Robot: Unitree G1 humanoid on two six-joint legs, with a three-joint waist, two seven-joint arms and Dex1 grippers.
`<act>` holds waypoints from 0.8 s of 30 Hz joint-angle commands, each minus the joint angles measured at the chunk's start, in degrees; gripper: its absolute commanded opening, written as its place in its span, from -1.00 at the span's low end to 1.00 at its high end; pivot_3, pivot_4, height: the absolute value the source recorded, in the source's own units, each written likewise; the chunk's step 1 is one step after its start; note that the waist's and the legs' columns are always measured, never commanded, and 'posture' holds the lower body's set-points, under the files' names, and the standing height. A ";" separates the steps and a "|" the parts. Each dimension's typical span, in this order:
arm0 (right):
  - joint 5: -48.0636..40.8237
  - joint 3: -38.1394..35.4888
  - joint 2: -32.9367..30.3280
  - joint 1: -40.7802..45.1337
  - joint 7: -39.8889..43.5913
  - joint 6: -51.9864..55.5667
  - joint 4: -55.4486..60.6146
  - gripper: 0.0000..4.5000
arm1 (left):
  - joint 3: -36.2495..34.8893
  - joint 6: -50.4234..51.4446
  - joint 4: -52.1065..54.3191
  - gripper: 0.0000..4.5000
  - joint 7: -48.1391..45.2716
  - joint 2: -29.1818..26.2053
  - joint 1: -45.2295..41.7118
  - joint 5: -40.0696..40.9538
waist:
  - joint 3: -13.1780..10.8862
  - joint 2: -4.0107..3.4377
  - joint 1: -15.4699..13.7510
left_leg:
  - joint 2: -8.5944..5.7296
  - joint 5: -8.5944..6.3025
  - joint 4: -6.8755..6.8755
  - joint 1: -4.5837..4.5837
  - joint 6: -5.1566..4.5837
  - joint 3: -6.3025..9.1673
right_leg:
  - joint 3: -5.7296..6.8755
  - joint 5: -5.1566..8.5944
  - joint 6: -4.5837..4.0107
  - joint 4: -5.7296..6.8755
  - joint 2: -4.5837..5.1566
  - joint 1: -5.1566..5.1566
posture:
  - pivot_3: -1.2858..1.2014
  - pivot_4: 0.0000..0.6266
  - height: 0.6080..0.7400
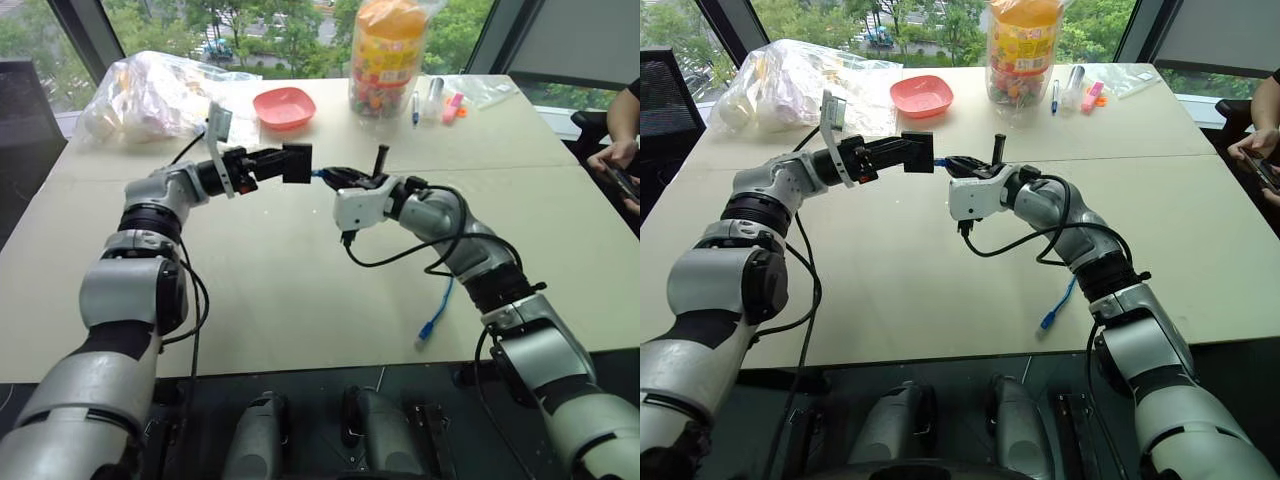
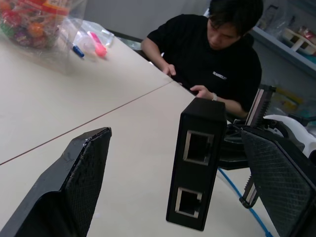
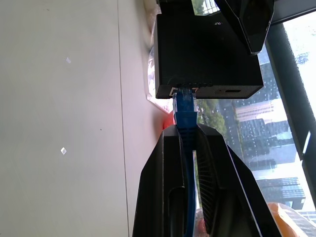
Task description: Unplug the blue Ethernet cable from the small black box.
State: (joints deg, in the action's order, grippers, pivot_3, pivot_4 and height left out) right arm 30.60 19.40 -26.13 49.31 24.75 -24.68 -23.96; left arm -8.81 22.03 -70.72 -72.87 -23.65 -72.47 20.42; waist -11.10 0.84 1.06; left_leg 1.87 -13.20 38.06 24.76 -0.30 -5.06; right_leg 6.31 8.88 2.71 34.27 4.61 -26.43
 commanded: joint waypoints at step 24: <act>-78.34 -32.73 20.47 -21.19 4.91 70.19 34.94 0.53 | -10.06 16.31 5.82 -0.78 -10.14 -1.09 1.07 7.80 | -0.01 0.01 -0.15 | 0.20 0.00 0.07 0.00 0.00 0.35 | 0.04 -0.17 -0.26 0.12 0.02 0.03 | 0.03 -0.52 1.00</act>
State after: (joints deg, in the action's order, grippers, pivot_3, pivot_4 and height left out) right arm -40.34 -9.67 -6.93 26.87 32.63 42.14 7.26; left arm -17.19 35.20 -68.36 -80.29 -24.30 -71.29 25.39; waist -11.12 0.85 0.92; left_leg 2.09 -13.20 38.18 24.73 -0.29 -4.68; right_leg 6.37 8.70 2.44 34.39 4.63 -26.36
